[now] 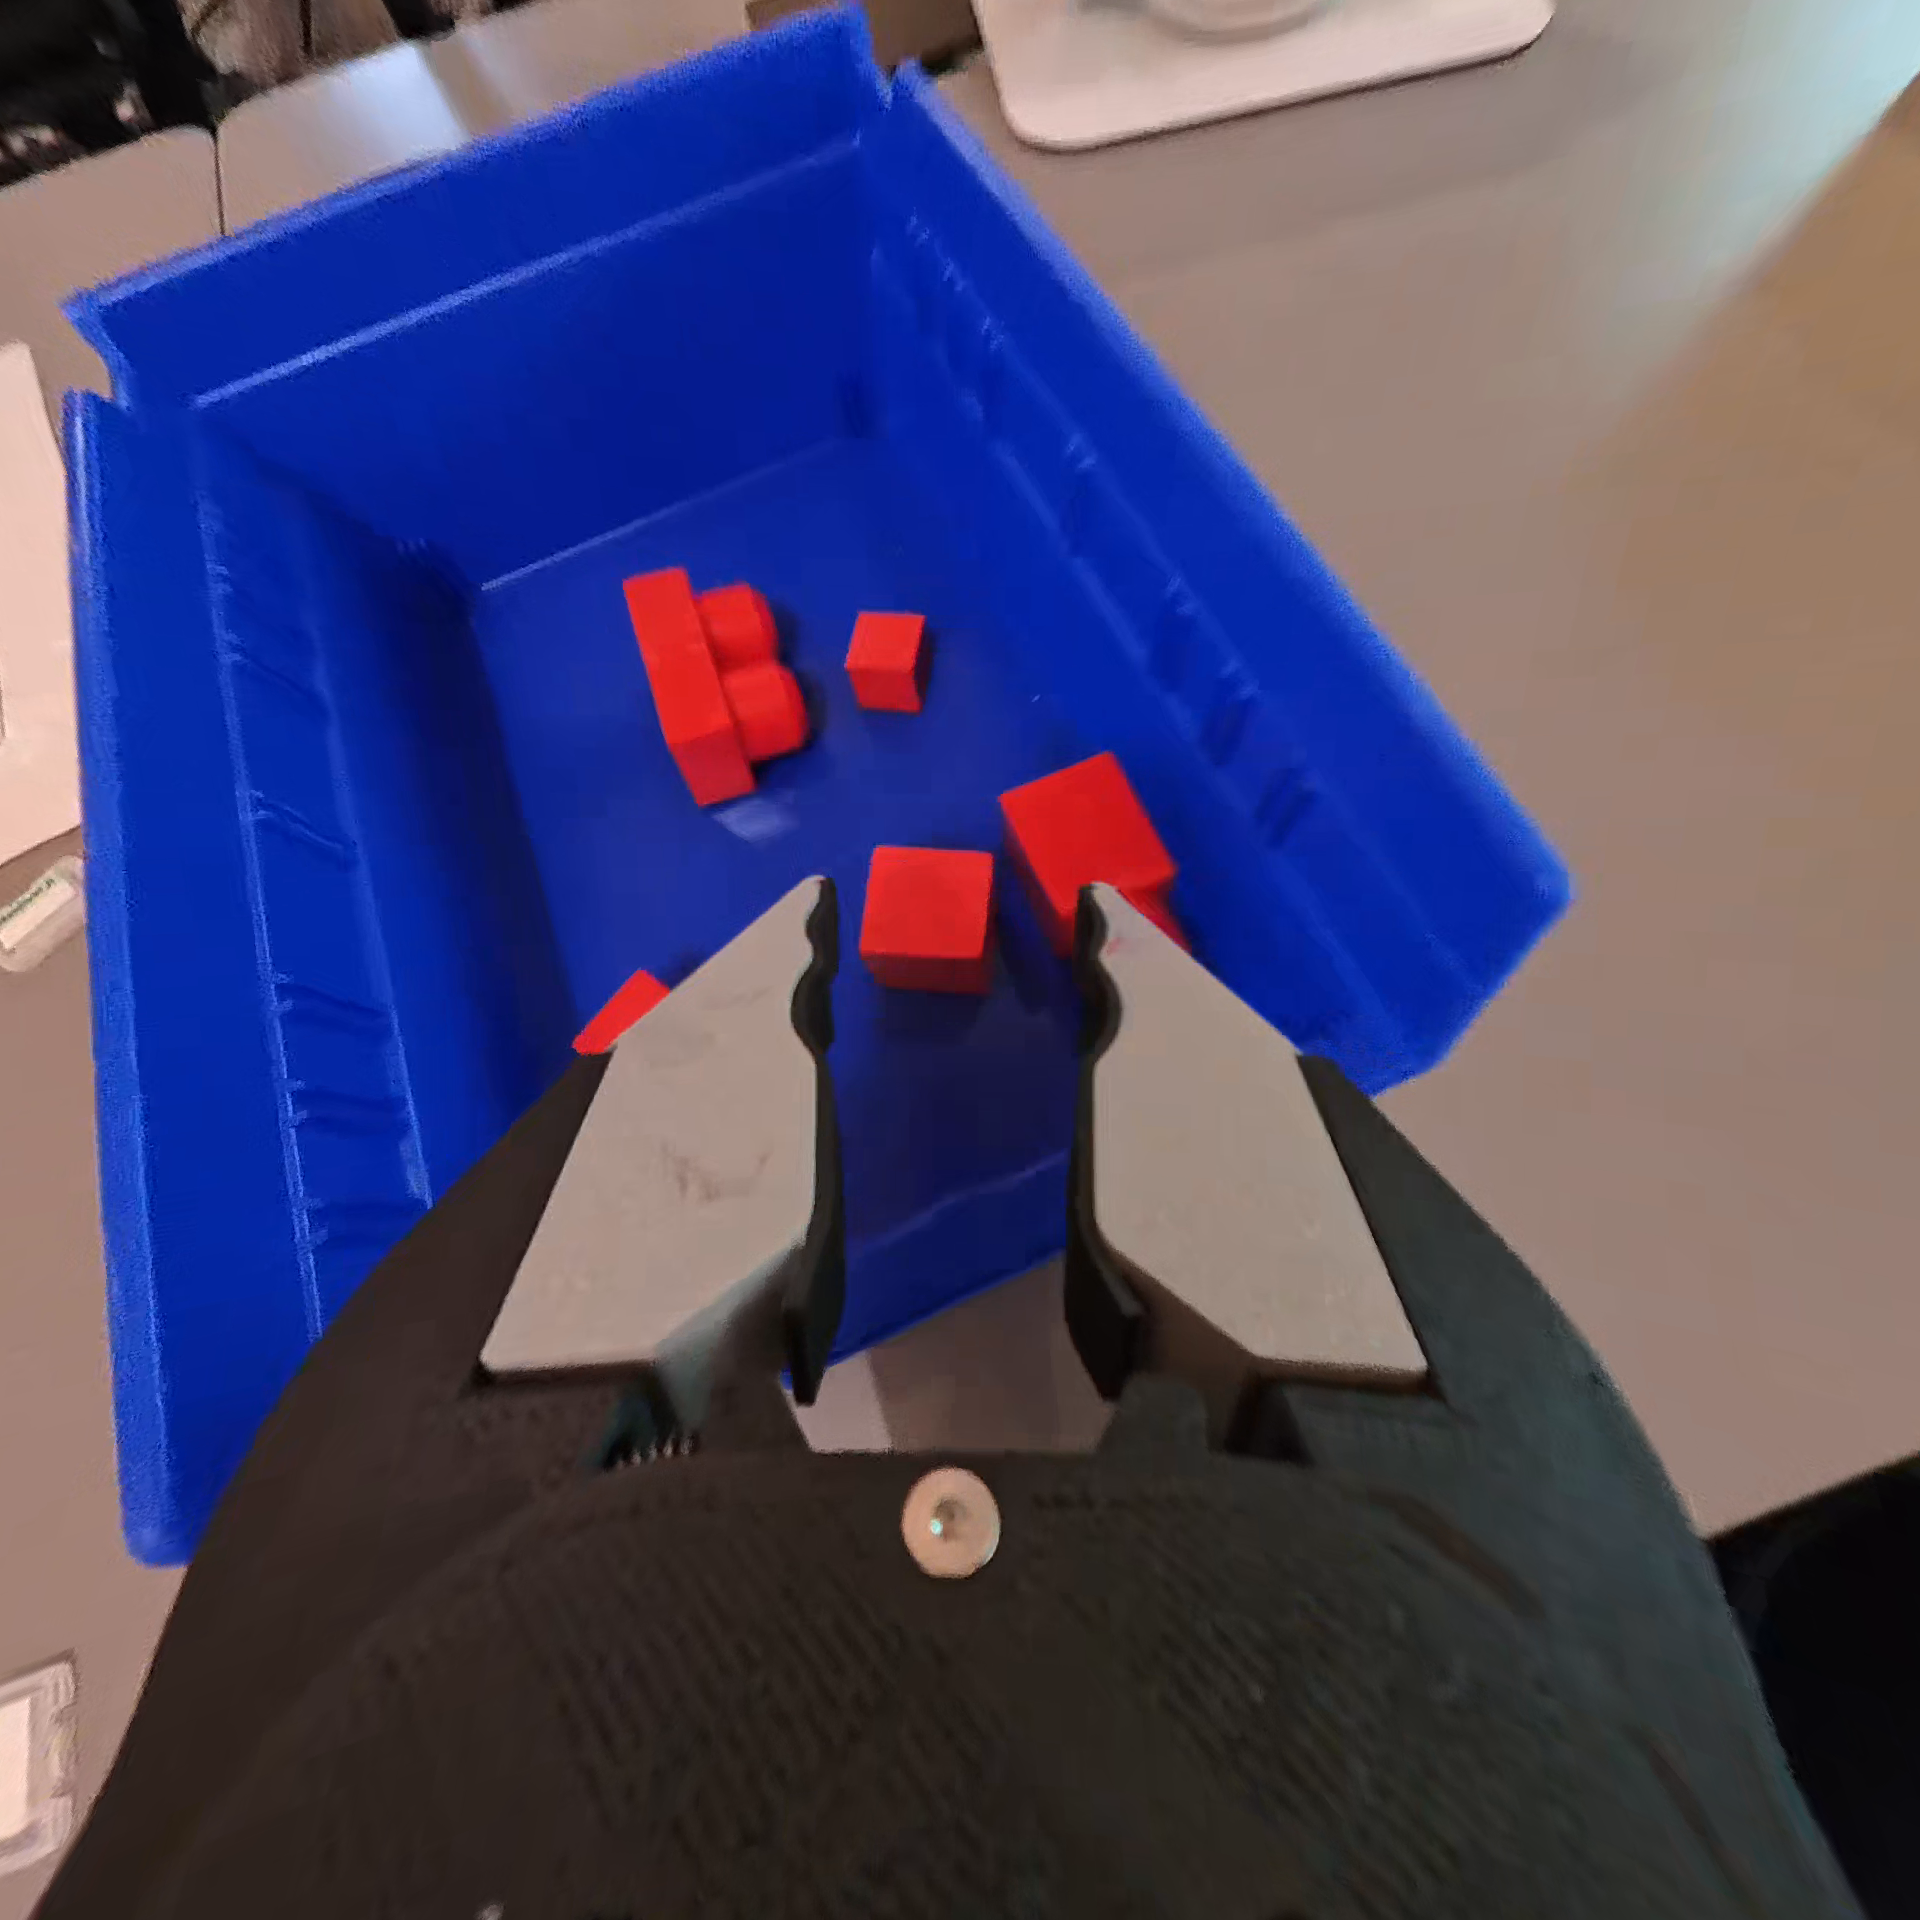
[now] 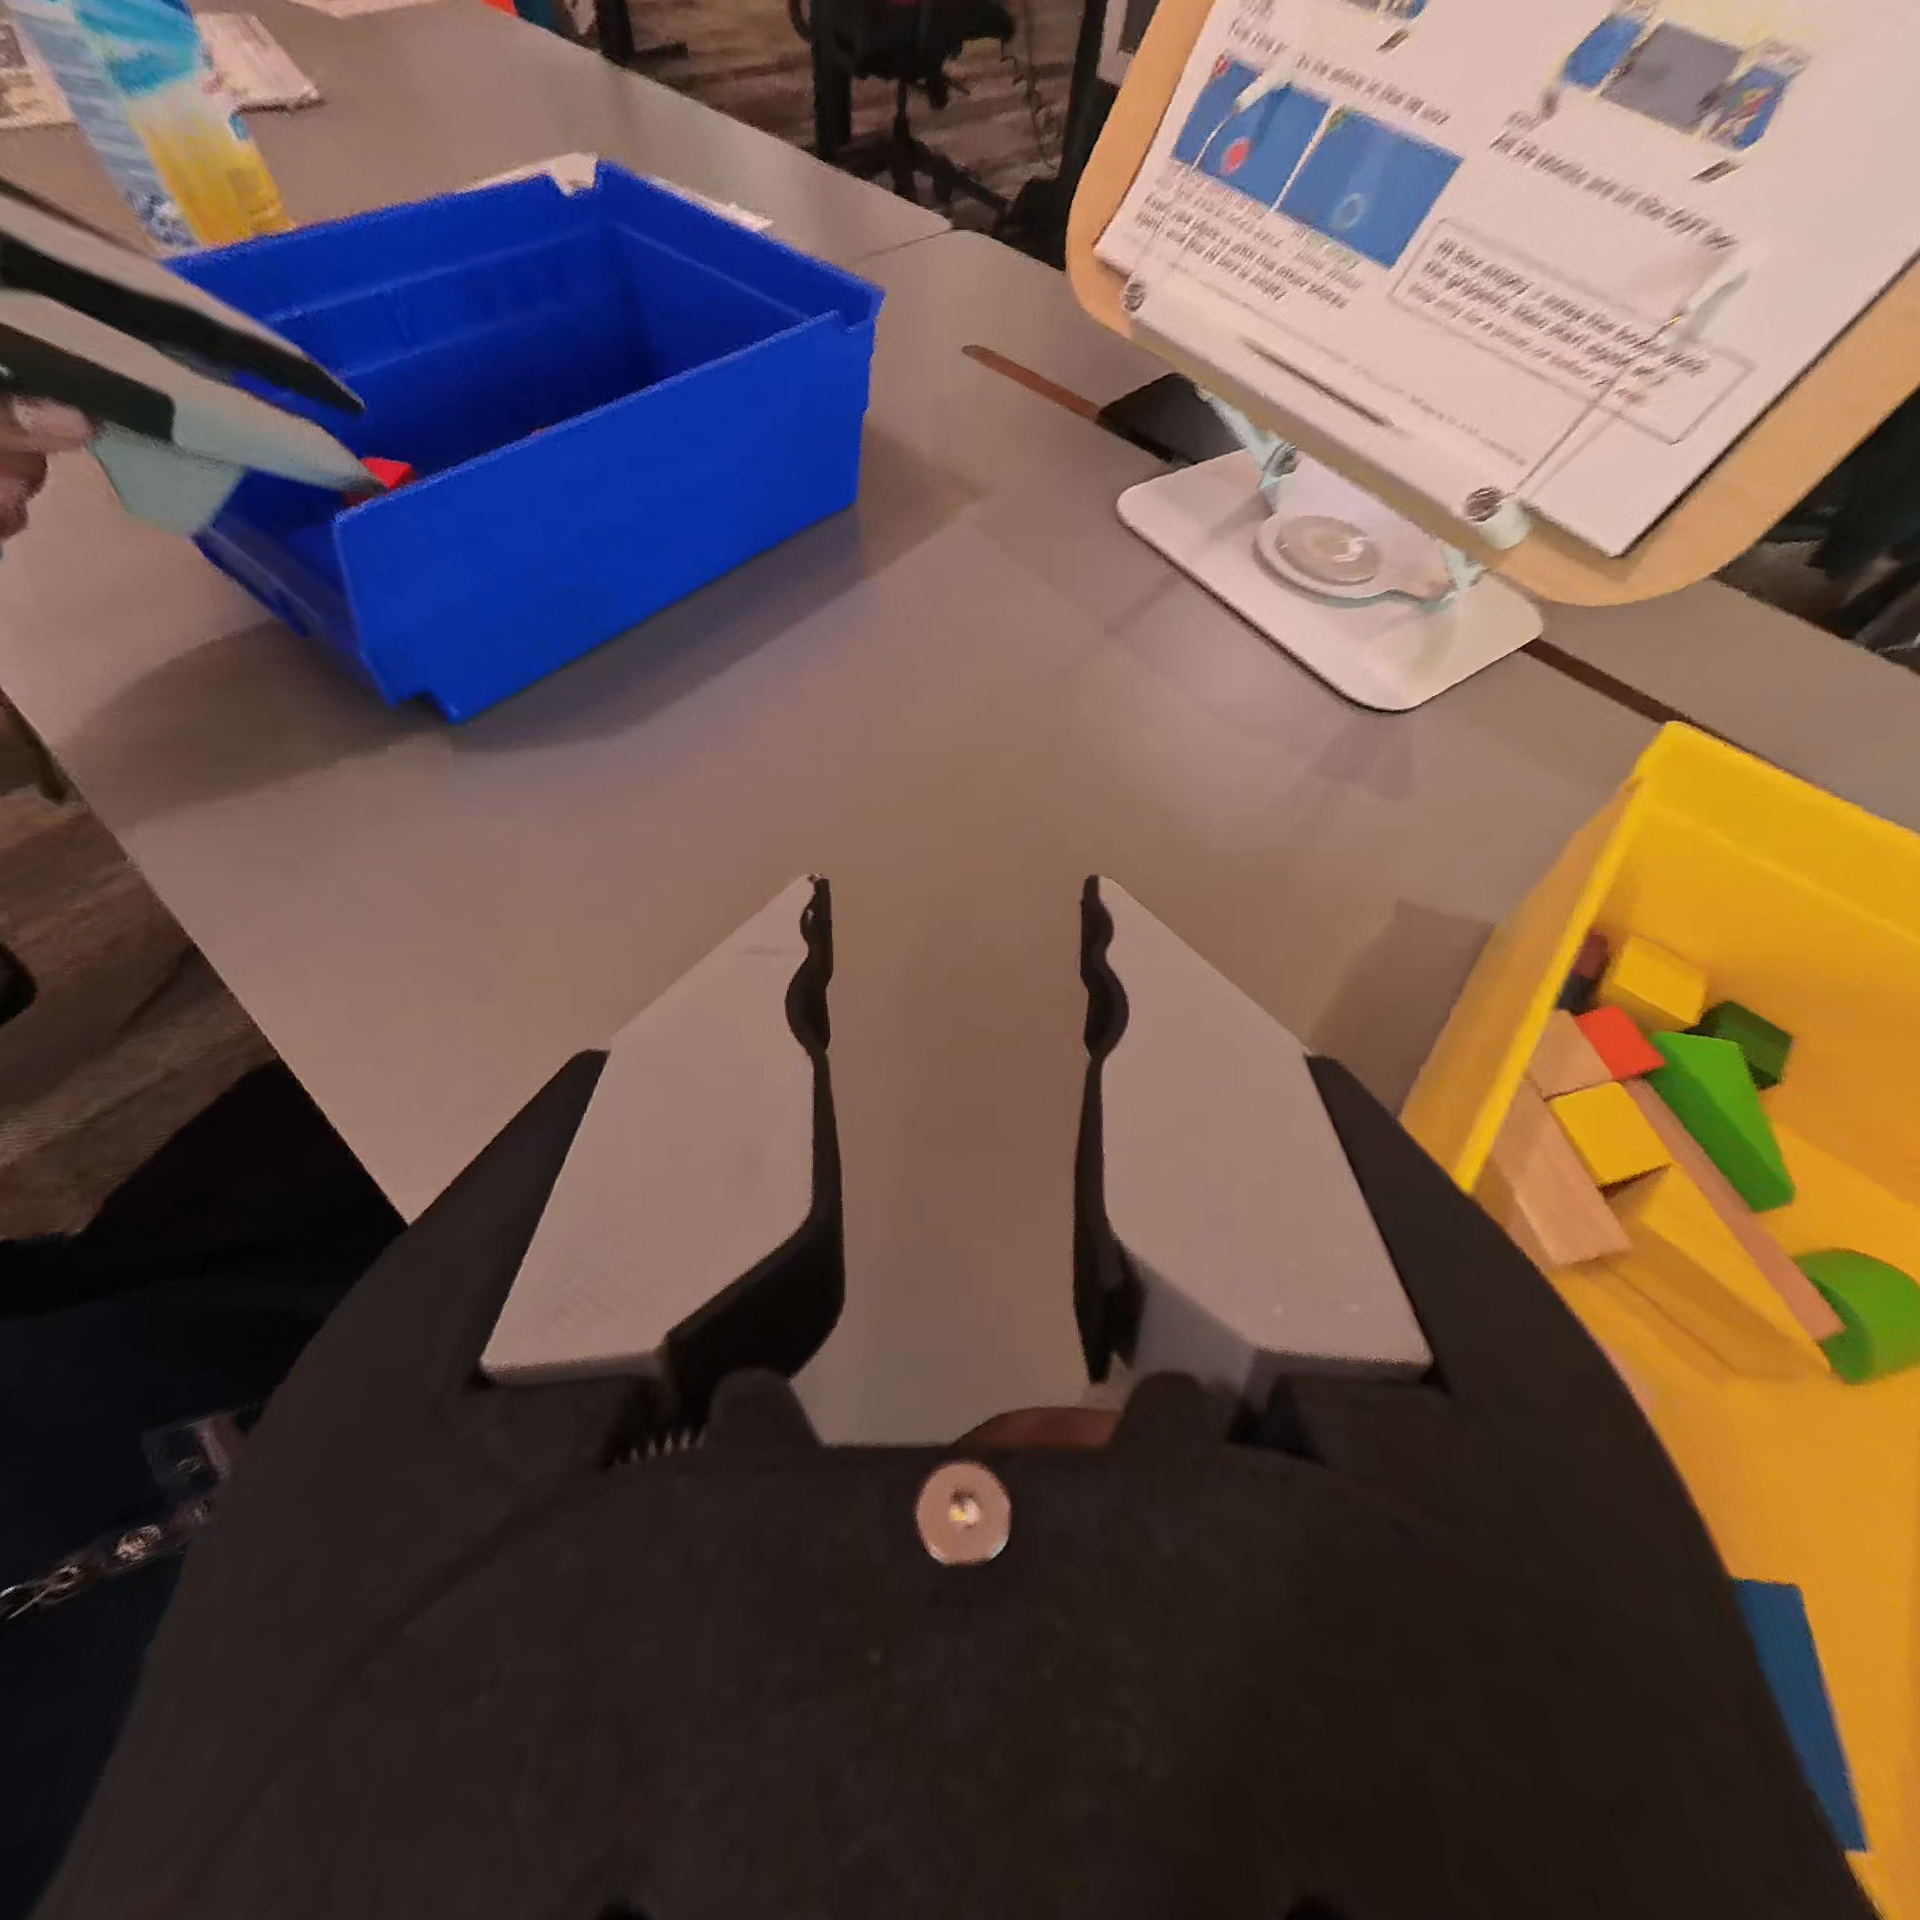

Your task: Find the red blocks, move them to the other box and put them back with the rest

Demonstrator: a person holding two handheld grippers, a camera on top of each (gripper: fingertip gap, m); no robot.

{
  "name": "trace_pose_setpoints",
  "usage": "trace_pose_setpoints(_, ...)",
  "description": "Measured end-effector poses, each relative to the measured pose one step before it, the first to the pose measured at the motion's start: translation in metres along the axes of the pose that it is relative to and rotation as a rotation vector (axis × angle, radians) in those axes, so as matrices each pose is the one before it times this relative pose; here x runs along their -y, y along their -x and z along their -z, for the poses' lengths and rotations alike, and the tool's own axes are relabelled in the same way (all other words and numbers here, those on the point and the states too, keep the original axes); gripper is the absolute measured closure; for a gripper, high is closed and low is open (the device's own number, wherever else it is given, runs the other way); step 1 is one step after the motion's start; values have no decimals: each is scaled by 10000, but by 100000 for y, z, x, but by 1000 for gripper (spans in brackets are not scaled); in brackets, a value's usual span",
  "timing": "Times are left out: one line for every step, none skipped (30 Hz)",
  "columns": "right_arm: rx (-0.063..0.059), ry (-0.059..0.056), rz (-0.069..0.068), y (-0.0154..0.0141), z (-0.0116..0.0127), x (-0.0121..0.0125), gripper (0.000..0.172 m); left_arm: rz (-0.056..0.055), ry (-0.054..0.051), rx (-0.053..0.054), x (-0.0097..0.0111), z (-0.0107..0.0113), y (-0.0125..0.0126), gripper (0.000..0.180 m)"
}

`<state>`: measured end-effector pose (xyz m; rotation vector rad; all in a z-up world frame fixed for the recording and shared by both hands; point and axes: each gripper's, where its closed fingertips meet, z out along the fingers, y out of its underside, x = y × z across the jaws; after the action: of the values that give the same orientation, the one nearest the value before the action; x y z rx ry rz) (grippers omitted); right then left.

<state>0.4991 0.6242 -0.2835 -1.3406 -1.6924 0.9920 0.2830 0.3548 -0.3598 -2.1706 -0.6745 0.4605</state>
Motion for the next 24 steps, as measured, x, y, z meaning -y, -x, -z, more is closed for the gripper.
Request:
trace_pose_setpoints(44, -57, 11, -6, 455, 65, 127, -77, 264, -16, -373, -526, 280, 141)
trace_pose_setpoints(60, -6, -9, -11, 421, -31, 126, -179, 393, -153, -413, -554, 49, 145)
trace_pose_setpoints(-2, -5, -30, -115, 373, -57, 126, -223, 511, -67, -470, -559, 164, 146)
trace_pose_setpoints(-40, -8, -42, -154, 317, -72, 126, -143, 475, 4, -536, -535, 265, 146)
trace_pose_setpoints(-34, -12, -38, -122, 275, -88, 126, -53, 407, -341, -406, -453, -258, 148)
trace_pose_setpoints(-15, -6, -11, -66, 256, -104, 126, 106, 61, -583, 139, -247, -576, 152)
trace_pose_setpoints(-23, 12, 25, -40, 203, -126, 126, 57, 39, -304, 161, -274, -196, 152)
trace_pose_setpoints(-47, 32, 52, -82, 182, -126, 126, 72, 7, -121, 207, -217, 76, 152)
trace_pose_setpoints(-64, 40, 58, -99, 144, -105, 126, 55, 26, -100, 133, -249, 63, 154)
trace_pose_setpoints(-62, 25, 43, -113, 135, -44, 126, 66, 86, -58, -7, -285, 125, 158)
trace_pose_setpoints(-45, -20, 18, -89, 121, 75, 126, 64, 46, 77, 6, -276, 315, 162)
trace_pose_setpoints(-10, -71, -6, -48, 103, 180, 126, -34, -163, -3, 215, -64, 89, 164)
trace_pose_setpoints(41, -85, -25, 31, 83, 227, 126, -50, -20, -41, 43, -103, -4, 164)
trace_pose_setpoints(81, -69, -30, 106, 52, 214, 126, -23, -14, -11, 14, -18, 1, 164)
trace_pose_setpoints(77, -45, -13, 115, 20, 183, 126, -27, 58, 16, -2, -49, -73, 161)
trace_pose_setpoints(19, -24, 21, 46, -7, 153, 126, -127, 69, -30, -6, 29, -252, 158)
trace_pose_setpoints(-44, -23, 48, -22, -11, 158, 126, -148, 103, -17, -42, 22, -298, 156)
trace_pose_setpoints(-49, -32, 49, -20, -26, 154, 126, -99, 132, 20, -44, 68, -218, 153)
trace_pose_setpoints(-1, -22, 37, 60, -31, 113, 126, -48, 17, -12, 152, 113, -235, 154)
trace_pose_setpoints(35, -1, 30, 128, -46, 43, 126, -141, -104, -111, 299, 149, -418, 153)
trace_pose_setpoints(22, 13, 31, 116, -21, -15, 126, -174, -21, 4, 153, 115, -190, 152)
trace_pose_setpoints(-4, 18, 42, 83, 7, -63, 126, -150, 174, 272, -138, 23, 304, 149)
trace_pose_setpoints(-16, 21, 42, 50, 30, -77, 126, -114, 319, 297, -407, -116, 416, 145)
trace_pose_setpoints(-12, 20, 25, 29, 47, -78, 126, 52, 46, -18, -51, 13, 28, 145)
